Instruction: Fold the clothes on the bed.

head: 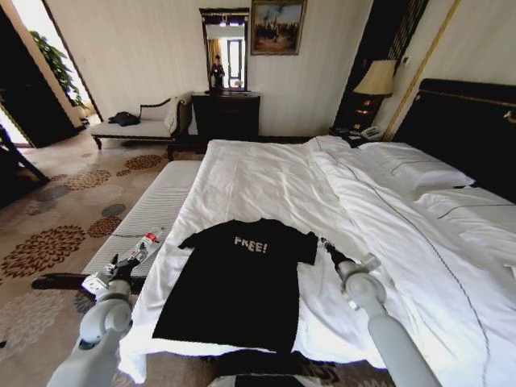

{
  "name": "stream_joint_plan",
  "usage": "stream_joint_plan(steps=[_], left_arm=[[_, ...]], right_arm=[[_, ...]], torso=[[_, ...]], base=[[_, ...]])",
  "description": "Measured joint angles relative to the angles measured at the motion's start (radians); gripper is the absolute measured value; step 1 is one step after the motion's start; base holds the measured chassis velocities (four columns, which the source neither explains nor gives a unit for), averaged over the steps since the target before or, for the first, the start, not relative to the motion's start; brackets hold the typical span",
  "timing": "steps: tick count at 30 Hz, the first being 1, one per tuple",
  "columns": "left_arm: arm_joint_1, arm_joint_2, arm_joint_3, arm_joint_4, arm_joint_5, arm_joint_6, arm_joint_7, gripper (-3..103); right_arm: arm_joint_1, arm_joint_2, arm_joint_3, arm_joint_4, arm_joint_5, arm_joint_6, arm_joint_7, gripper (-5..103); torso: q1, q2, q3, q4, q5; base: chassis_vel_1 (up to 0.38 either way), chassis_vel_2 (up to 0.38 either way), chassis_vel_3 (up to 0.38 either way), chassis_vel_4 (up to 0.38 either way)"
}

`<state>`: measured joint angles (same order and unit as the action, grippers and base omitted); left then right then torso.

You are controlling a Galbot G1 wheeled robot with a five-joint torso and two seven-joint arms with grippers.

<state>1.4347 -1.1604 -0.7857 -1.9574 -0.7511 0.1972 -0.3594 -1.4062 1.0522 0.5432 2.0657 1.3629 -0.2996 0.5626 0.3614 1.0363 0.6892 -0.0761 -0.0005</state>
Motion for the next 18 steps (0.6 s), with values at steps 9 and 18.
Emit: stream_joint_plan(steps=[9,18], left_arm=[[-0.006,0.007,0.001,0.001,-0.008,-0.002,0.0,100],[0.01,0.019,-0.014,-0.008,-0.017,-0.002,0.0,100]], right_arm=[[-0.221,0.044,-0.118,0.234,0.061,-0.106,0.178,74],[-0.194,0.095,-0.188,0.139,-0.025,-0.096,0.159,100]], torso=[[0.0,0.0,0.0,0.0005,-0.0001],[0.0,0.0,0.0,0.0007,0.0]], base=[[0.0,0.0,0.0,0.0],[0.0,0.0,0.0,0.0]])
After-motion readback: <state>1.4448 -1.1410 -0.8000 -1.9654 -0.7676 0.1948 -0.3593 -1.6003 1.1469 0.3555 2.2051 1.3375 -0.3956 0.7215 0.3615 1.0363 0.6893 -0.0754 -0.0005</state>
